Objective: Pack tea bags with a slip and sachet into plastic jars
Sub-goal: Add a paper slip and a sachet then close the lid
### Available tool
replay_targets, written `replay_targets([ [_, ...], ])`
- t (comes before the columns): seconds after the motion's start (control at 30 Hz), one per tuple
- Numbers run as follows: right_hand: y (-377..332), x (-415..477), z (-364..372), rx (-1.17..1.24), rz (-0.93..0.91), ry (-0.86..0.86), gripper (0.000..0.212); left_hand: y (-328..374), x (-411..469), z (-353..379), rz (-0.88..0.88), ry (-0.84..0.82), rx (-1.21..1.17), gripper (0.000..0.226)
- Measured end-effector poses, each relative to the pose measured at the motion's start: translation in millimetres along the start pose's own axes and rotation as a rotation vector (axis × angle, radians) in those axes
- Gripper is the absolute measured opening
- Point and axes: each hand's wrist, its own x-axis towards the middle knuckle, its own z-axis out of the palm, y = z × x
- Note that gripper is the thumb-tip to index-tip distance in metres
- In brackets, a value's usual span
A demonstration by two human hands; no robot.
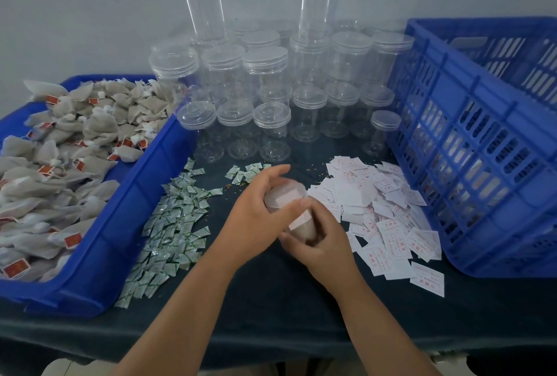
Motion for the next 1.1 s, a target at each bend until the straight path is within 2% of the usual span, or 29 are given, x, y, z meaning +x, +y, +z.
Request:
replay_targets([
  [0.1,1,-6,6,-0.102,0.057,0.010,0.052,-1,-3,11,-0.064,0.021,-0.033,0.078],
  [0.2,1,-8,-3,0.027,0.101,-0.159,0.042,-6,2,6,0.003,-0.197,-0.136,0.069],
  [0.27,-3,-5,-9,0.076,0.102,-0.206,0.045,-5,4,-3,0.027,-0.326,-0.210,0.077],
  [0.33,-4,-3,-9,0.101,0.114,-0.175,0.046,-6,7,-6,0.028,-0.259,-0.255,0.085],
  [0.4,-3,-1,-2,0.080,0.128,-0.072,0.046,-8,6,0,-0.003,-0.118,-0.220,0.083],
  [0.5,3,-3,2,-0.026,0.117,0.012,0.044,-5,-2,15,-0.049,-0.001,0.013,0.082],
  [0.53,4,-3,-1,0.017,0.113,-0.035,0.043,-7,-2,17,-0.048,-0.008,0.016,0.078],
  [0.6,6,-5,-8,0.187,0.158,-0.220,0.043,-11,0,11,-0.056,-0.162,-0.147,0.073],
  [0.67,6,-6,-13,0.314,0.235,-0.374,0.056,-12,0,0,-0.061,-0.393,-0.325,0.082],
  [0.7,6,-5,-13,0.336,0.262,-0.389,0.062,-13,0,-4,-0.072,-0.440,-0.372,0.089],
  [0.77,6,-4,-11,0.330,0.256,-0.306,0.066,-14,2,-8,-0.101,-0.340,-0.374,0.097],
  [0.83,4,-1,-6,0.273,0.207,-0.168,0.057,-17,1,-8,-0.118,-0.191,-0.385,0.090],
  [0.93,3,-2,2,0.119,0.127,-0.073,0.055,-15,-7,0,-0.070,-0.157,-0.260,0.082],
  [1.0,6,-5,2,0.090,0.074,-0.136,0.054,-11,-8,7,-0.040,-0.137,-0.077,0.086],
  [1.1,4,-8,-8,0.211,0.158,-0.310,0.045,-8,-4,3,-0.052,-0.342,-0.195,0.084],
])
